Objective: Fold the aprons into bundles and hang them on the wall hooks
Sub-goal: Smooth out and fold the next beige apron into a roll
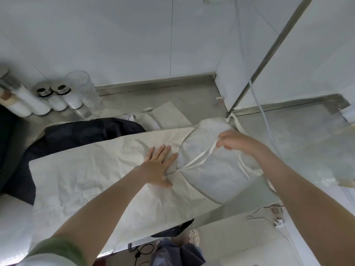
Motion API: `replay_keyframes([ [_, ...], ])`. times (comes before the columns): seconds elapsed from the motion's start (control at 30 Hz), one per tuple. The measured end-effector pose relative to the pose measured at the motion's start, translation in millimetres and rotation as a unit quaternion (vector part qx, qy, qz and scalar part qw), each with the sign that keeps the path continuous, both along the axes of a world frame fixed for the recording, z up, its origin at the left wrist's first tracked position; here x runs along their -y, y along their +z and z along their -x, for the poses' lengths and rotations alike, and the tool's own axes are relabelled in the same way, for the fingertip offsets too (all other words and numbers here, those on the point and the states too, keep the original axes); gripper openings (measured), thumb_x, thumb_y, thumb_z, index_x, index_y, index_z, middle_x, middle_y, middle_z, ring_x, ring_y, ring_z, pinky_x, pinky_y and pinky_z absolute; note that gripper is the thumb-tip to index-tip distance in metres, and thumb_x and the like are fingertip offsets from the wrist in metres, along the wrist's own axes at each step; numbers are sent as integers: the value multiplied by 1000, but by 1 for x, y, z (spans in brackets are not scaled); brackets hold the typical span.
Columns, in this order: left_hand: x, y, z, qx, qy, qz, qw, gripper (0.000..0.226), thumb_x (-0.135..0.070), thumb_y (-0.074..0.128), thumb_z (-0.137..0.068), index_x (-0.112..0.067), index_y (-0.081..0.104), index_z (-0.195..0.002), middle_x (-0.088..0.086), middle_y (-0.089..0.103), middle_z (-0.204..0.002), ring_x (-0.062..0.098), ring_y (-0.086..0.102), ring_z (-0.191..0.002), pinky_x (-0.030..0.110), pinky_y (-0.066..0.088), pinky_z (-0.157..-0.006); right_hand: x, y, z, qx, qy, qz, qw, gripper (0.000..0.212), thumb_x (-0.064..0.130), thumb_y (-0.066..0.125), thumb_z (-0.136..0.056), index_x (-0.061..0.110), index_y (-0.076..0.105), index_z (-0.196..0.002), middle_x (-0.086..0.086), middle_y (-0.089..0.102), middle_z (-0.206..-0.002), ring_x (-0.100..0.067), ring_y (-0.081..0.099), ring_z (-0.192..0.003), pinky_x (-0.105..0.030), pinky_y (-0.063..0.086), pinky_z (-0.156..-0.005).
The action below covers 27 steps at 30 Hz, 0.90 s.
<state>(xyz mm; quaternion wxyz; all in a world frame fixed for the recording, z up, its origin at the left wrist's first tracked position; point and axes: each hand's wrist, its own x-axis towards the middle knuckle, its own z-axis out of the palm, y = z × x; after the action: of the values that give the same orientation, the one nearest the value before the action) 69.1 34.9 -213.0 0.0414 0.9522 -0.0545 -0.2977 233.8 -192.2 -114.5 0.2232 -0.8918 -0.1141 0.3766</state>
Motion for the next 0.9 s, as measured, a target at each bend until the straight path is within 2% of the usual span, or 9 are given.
replay_keyframes([
  [0.07,0,0,3,-6,-8,10,1000,108,-70,53,-80,-30,-20,-150,6,-33,-155,24,-33,-141,49,-18,-115,-36,13,-13,34,59,30,997,18,14,58,-82,13,51,-65,-3,49,-68,-17,44,-64,-29,29,-59],
  [0.17,3,-1,3,7,19,46,999,90,-71,39,-87,-32,-8,-153,4,-22,-159,22,-26,-144,45,-16,-116,-83,26,-30,205,193,158,946,28,27,43,-83,16,66,-96,-10,53,-111,-26,45,-110,-37,34,-94],
  [0.23,1,4,-3,33,66,97,993,71,-68,36,-90,-36,14,-151,0,-2,-161,20,-10,-147,41,-7,-116,-109,33,-36,255,224,175,924,30,19,42,-89,8,65,-105,-11,52,-106,-29,46,-109,-35,36,-93],
  [0.33,-10,11,-19,48,144,191,970,52,-61,37,-94,-36,43,-140,-6,27,-152,21,15,-142,38,10,-116,-142,35,-38,221,193,115,949,22,10,48,-90,4,52,-69,-4,42,-65,-23,46,-67,-24,30,-55],
  [0.4,-21,10,-29,74,185,232,952,51,-60,40,-94,-30,55,-132,-4,44,-142,20,30,-136,38,24,-114,-160,30,-38,181,151,46,971,27,6,48,-87,6,47,-60,-7,50,-59,-20,48,-55,-23,29,-47],
  [0.53,-43,4,-38,110,275,279,914,54,-56,54,-84,-25,54,-128,-6,56,-121,14,53,-113,32,45,-99,-183,5,-42,158,87,-117,977,16,4,47,-84,6,62,-90,-10,66,-87,-26,61,-80,-27,41,-60],
  [0.63,-48,0,-39,86,300,304,900,48,-50,60,-80,-24,56,-121,-9,58,-107,9,58,-93,33,50,-90,-181,-9,-47,146,131,-171,966,44,1,50,-87,18,49,-128,-7,55,-123,-22,52,-110,-25,38,-79],
  [0.77,-50,5,-42,70,292,323,898,35,-30,60,-88,-14,57,-119,-2,58,-108,16,59,-94,32,49,-89,-172,-26,-55,114,212,-126,962,86,-6,46,-85,35,11,-152,-3,28,-156,-24,29,-141,-36,30,-111],
  [0.9,-46,12,-47,97,303,275,907,30,-29,51,-93,-11,55,-116,2,62,-101,22,58,-91,36,49,-83,-156,-39,-57,77,184,-39,979,81,3,48,-92,26,3,-154,-9,40,-149,-27,45,-132,-30,37,-102],
])
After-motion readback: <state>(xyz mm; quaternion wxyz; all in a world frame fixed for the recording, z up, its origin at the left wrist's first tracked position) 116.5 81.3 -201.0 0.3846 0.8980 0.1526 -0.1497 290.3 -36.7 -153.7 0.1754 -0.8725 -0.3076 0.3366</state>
